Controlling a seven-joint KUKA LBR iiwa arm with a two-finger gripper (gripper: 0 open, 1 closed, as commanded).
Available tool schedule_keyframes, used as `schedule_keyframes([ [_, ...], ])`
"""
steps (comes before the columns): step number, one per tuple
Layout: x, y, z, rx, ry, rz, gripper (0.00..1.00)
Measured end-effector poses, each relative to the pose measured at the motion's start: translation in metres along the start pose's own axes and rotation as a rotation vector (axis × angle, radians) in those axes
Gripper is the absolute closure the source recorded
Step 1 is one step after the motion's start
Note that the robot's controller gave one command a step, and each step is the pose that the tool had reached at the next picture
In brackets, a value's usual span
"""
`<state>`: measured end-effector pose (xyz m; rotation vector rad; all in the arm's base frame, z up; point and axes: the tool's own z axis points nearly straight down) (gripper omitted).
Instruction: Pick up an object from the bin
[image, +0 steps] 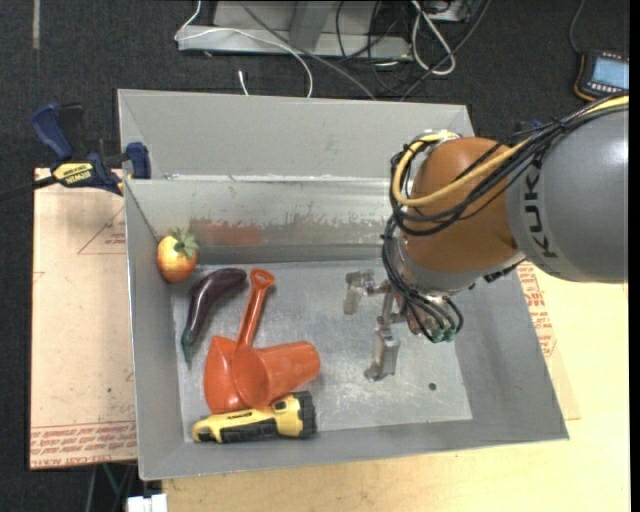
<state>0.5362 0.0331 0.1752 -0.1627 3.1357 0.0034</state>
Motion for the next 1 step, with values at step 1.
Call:
schedule_keyframes([
  [1, -0.01, -0.0192, -0.0974, 0.002, -0.008, -0.305, 0.0],
])
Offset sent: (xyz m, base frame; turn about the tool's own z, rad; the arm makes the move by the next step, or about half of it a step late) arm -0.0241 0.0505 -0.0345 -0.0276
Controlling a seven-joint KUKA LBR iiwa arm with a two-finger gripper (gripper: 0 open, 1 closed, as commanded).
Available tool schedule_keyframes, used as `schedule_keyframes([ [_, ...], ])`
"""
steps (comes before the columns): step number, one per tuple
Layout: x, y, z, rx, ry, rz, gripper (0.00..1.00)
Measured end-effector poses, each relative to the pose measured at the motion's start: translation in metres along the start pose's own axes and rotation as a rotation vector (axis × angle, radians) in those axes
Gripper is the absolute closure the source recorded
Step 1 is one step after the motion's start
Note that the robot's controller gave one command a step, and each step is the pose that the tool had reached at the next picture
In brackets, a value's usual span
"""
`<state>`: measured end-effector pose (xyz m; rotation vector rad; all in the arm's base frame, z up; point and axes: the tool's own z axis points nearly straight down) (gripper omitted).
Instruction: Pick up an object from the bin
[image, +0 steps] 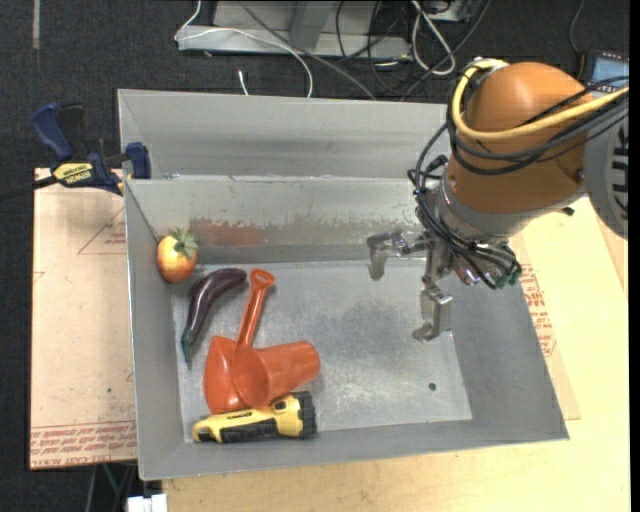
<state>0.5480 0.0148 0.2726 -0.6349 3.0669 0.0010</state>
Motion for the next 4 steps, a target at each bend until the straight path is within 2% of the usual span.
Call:
schedule_keyframes([
  [1, 0.004, 0.055, 0.098, -0.004, 0.01, 0.221, 0.0],
  [2, -0.009, 0.039, 0.069, 0.002, -0.005, 0.143, 0.0],
  [3, -0.026, 0.094, 0.157, -0.007, 0.007, 0.262, 0.0],
  [4, -0.031, 0.102, 0.167, 0.0, -0.009, 0.17, 0.0],
])
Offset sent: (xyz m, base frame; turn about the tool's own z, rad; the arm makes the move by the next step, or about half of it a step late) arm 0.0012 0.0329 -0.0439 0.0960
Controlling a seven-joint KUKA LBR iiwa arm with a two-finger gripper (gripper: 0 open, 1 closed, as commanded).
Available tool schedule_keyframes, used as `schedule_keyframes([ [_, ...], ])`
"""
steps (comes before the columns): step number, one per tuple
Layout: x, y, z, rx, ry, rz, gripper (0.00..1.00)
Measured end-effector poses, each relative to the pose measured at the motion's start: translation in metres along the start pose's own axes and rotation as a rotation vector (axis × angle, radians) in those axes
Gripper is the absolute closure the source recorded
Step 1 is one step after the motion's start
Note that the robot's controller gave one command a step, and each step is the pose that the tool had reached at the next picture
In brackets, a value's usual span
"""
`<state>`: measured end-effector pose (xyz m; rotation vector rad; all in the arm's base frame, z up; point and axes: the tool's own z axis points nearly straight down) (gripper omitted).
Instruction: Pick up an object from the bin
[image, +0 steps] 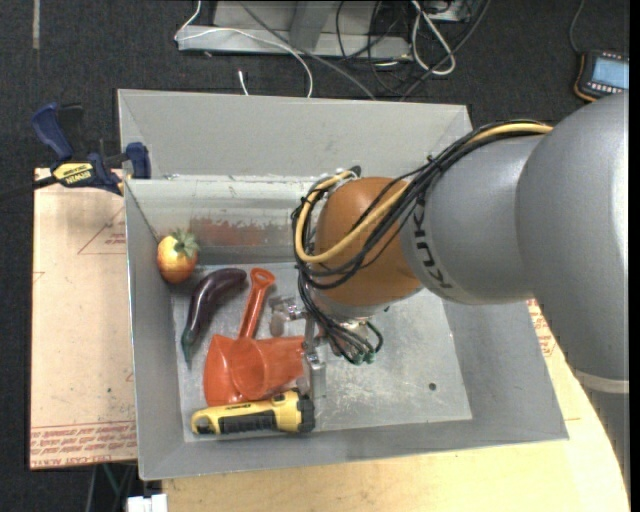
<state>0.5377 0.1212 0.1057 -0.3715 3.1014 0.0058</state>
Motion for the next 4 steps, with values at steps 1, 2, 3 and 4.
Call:
schedule_keyframes([
  [1, -0.023, -0.001, 0.025, -0.001, -0.025, 0.137, 0.0],
  [2, -0.009, 0.004, 0.019, -0.002, -0.005, 0.002, 1.0],
  [3, -0.009, 0.004, 0.019, -0.002, -0.005, 0.002, 1.0],
  [4, -0.015, 0.004, -0.005, -0.003, -0.01, -0.002, 1.0],
])
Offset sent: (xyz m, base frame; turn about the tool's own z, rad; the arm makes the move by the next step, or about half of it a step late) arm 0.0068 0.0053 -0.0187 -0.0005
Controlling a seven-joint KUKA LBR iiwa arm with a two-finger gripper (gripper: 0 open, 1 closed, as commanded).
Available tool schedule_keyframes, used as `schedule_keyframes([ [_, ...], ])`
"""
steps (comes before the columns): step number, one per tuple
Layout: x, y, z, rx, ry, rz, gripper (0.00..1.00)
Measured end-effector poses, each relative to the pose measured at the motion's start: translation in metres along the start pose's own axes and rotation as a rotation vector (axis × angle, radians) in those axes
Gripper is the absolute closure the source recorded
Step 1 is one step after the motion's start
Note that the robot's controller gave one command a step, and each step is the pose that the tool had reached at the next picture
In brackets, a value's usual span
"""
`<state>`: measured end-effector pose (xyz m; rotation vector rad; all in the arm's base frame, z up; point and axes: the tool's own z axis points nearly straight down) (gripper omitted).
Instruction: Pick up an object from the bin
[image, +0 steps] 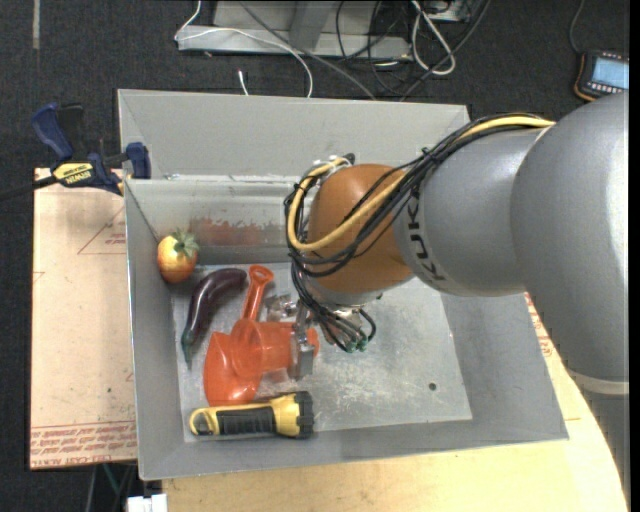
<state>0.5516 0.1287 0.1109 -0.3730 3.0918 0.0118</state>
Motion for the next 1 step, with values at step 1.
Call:
schedule_keyframes([
  [1, 0.0037, 0.0061, -0.0925, 0.0, 0.008, -0.047, 1.0],
])
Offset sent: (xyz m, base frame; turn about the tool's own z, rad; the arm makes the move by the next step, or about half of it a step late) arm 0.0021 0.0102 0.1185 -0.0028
